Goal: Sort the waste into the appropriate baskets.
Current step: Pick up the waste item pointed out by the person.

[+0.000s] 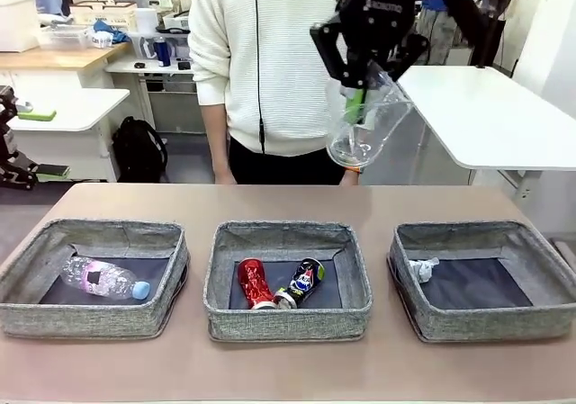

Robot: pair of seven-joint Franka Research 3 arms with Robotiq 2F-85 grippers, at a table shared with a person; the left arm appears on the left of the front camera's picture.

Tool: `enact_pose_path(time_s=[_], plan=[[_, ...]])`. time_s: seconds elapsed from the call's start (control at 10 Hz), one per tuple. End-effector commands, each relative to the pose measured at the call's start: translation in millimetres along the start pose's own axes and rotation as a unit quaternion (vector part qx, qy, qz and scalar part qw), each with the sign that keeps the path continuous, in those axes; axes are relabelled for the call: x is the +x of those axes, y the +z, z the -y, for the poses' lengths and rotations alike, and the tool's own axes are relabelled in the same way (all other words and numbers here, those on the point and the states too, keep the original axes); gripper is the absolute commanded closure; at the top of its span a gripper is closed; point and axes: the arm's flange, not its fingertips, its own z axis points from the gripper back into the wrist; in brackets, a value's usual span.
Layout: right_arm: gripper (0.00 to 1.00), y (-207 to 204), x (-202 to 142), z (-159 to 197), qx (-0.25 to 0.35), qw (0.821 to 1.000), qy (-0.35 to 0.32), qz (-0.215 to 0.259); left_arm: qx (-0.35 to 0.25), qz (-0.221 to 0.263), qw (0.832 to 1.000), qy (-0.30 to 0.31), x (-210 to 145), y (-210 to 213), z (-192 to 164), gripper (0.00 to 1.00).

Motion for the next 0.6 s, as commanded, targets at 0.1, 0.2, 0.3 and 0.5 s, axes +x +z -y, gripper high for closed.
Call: enact_pose_path(time_s=[0.1, 0.2, 0.3, 0.5], plan=[[0.98, 0.0, 7.9, -38.6, -0.070, 0.997, -0.016, -0.010, -0.002, -0.003, 1.000, -0.010, -1.2, 1.5, 0.0, 0.00], [0.98, -0.2, 7.4, -51.7, -0.079, 0.997, -0.011, -0.015, -0.002, -0.003, 1.000, -0.010, -1.2, 1.5, 0.0, 0.00], [0.98, 4.6, 5.4, -62.5, -0.084, 0.996, -0.017, -0.007, -0.002, -0.003, 1.000, -0.010, -1.2, 1.5, 0.0, 0.00], [0.98, 19.7, -6.6, -71.9, -0.102, 0.995, -0.005, -0.006, -0.002, -0.003, 1.000, -0.010, -1.2, 1.5, 0.0, 0.00]])
